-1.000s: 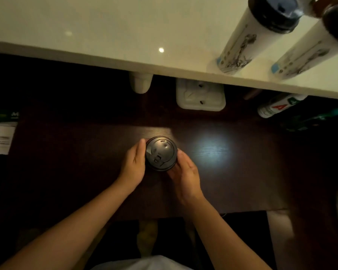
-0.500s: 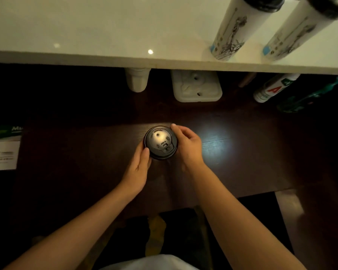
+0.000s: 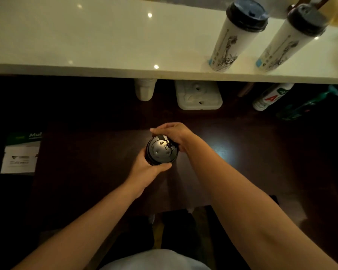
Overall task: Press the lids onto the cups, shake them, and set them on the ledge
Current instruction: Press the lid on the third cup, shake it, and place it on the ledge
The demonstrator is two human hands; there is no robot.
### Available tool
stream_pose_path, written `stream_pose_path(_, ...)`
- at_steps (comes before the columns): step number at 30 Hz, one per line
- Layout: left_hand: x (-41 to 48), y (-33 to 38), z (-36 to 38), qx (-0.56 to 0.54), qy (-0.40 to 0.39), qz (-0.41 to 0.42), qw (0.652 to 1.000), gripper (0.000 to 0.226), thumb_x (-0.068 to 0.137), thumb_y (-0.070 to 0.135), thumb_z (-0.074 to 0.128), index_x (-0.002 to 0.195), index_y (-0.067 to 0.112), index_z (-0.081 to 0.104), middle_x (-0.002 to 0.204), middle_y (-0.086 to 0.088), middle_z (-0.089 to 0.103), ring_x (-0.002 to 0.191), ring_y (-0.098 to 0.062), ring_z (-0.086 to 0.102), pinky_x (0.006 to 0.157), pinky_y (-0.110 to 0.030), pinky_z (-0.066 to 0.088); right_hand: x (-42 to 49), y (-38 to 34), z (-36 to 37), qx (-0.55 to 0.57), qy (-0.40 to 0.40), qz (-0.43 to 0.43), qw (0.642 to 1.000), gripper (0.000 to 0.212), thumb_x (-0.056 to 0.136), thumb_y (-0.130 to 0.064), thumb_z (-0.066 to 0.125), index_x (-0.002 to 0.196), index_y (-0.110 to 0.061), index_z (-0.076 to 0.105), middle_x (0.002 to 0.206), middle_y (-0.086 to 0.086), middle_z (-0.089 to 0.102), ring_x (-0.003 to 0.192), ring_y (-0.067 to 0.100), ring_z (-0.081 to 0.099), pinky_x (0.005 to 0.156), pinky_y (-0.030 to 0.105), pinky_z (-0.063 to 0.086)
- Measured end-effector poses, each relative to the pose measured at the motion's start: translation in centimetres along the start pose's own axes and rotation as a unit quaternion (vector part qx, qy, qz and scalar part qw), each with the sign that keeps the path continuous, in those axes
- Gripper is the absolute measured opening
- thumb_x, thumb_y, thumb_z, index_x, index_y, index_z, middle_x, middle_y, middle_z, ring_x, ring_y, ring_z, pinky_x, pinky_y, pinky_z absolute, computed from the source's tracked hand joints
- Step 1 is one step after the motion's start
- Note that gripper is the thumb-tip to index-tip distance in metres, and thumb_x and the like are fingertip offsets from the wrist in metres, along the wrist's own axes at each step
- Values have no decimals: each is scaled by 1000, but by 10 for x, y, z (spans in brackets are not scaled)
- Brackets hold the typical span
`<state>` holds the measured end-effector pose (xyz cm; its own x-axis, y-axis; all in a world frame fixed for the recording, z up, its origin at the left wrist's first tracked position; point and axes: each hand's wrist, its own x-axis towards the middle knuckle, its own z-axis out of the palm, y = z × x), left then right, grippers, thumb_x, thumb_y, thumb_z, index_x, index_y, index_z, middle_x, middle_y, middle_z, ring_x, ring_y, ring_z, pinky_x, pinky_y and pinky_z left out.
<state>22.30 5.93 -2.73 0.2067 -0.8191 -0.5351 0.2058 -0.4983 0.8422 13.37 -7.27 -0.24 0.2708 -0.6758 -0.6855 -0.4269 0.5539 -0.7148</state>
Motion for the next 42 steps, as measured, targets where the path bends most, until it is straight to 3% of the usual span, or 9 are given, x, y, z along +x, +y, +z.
stream_pose_path(5,-6,7,-23,3,-24,-36,999,90,68,27,86,143,26,37,133,10,43,119,-15,48,97,-40,44,-15,5,-18,75,22,-38,996,35,94,-44,66,116,-16,70,108,-1,78,100,15,71,99,39,51)
stream_pose_path(10,-7,19,-44,-35,-3,2,999,37,94,43,53,127,26,53,130,5,54,129,-21,47,108,-43,40,-43,46,-40,185,54,-66,979,29,98,-44,58,119,-26,69,122,-2,75,119,20,67,110,47,46)
stream_pose_path(16,-7,23,-19,-38,10,33,999,33,101,41,36,115,23,61,112,7,65,106,-8,59,85,-25,47,-77,102,-8,268,49,-42,961,32,103,-45,48,127,-33,66,133,-6,68,125,20,61,104,42,49)
stream_pose_path(20,-3,16,-7,-41,39,16,998,63,88,61,50,135,20,53,138,0,56,127,-16,51,109,-39,41,-86,95,19,267,58,-49,961,32,105,-49,42,121,-40,67,132,-11,67,125,15,59,104,43,47)
stream_pose_path(24,-6,19,-3,-41,51,22,998,51,99,44,41,138,13,49,134,-3,56,128,-18,50,109,-37,39,-86,90,30,266,91,-69,957,26,107,-37,45,110,-35,71,112,-9,76,111,11,68,87,31,55)
stream_pose_path(30,-1,11,-3,-37,58,18,997,61,96,54,38,143,15,44,146,-3,49,137,-20,42,114,-44,35,-79,92,35,227,124,-86,962,30,108,-38,41,113,-31,70,114,-2,76,114,16,69,97,37,56)
stream_pose_path(35,-3,14,7,-19,55,54,997,37,104,36,28,124,18,54,111,9,60,107,-5,55,95,-21,43,-73,96,35,194,135,-99,967,30,109,-41,34,108,-34,63,113,-4,71,109,13,67,83,30,56)
stream_pose_path(39,-1,5,4,11,51,75,996,42,105,33,28,132,12,52,131,0,57,125,-13,50,110,-34,39,-68,93,32,186,142,-93,968,32,108,-42,34,107,-29,64,111,0,72,107,14,69,78,29,59)
stream_pose_path(42,-6,-2,0,-12,20,76,997,34,105,23,30,134,18,48,123,9,57,116,-3,54,100,-25,46,-60,82,22,212,152,-77,962,30,107,-37,44,104,-18,68,103,5,75,98,19,74,71,32,62)
